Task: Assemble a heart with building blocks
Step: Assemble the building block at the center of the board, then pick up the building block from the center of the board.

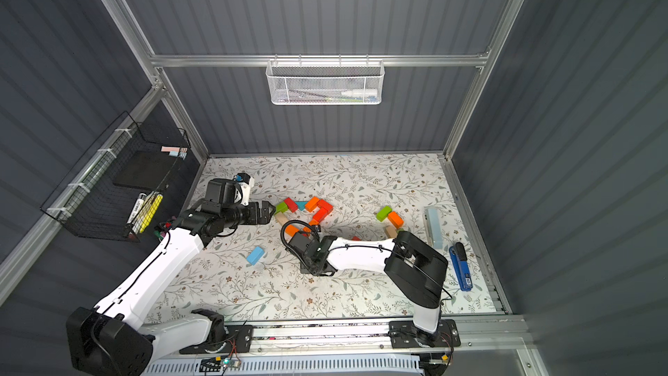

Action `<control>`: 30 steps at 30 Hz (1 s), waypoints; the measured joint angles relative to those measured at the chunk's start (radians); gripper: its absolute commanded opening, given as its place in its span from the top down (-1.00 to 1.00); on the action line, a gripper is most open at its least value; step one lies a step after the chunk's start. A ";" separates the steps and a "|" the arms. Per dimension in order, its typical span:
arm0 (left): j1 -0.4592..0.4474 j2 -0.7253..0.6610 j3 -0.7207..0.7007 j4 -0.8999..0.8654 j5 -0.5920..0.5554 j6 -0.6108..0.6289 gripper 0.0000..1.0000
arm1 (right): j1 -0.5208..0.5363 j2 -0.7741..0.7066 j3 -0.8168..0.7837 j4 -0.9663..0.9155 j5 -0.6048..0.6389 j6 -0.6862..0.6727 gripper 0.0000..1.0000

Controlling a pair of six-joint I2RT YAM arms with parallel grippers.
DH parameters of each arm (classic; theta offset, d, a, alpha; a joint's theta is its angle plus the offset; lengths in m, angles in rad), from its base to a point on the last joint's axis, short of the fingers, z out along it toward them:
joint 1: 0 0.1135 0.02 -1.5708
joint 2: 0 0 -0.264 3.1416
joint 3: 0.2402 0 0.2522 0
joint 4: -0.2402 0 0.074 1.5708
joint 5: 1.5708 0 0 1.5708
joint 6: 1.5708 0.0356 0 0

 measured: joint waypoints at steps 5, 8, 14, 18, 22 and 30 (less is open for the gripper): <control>0.000 0.000 0.000 0.000 0.000 0.000 -0.98 | -0.004 0.005 0.011 0.009 -0.004 -0.010 0.54; 0.000 0.000 0.000 0.000 0.000 0.000 -0.98 | -0.005 0.005 0.017 0.013 -0.003 -0.011 0.55; 0.000 0.000 0.000 0.000 0.000 0.000 -0.98 | -0.006 -0.025 0.002 -0.001 0.011 -0.030 0.53; 0.000 0.000 0.000 0.000 0.001 0.000 -0.98 | -0.028 -0.137 -0.058 -0.023 0.011 -0.077 0.50; 0.000 0.000 0.000 0.000 0.010 0.000 -0.99 | -0.116 -0.275 -0.114 -0.053 -0.007 -0.150 0.48; 0.000 0.000 0.000 0.000 0.016 0.000 -0.99 | -0.434 -0.416 -0.158 -0.140 -0.085 -0.330 0.30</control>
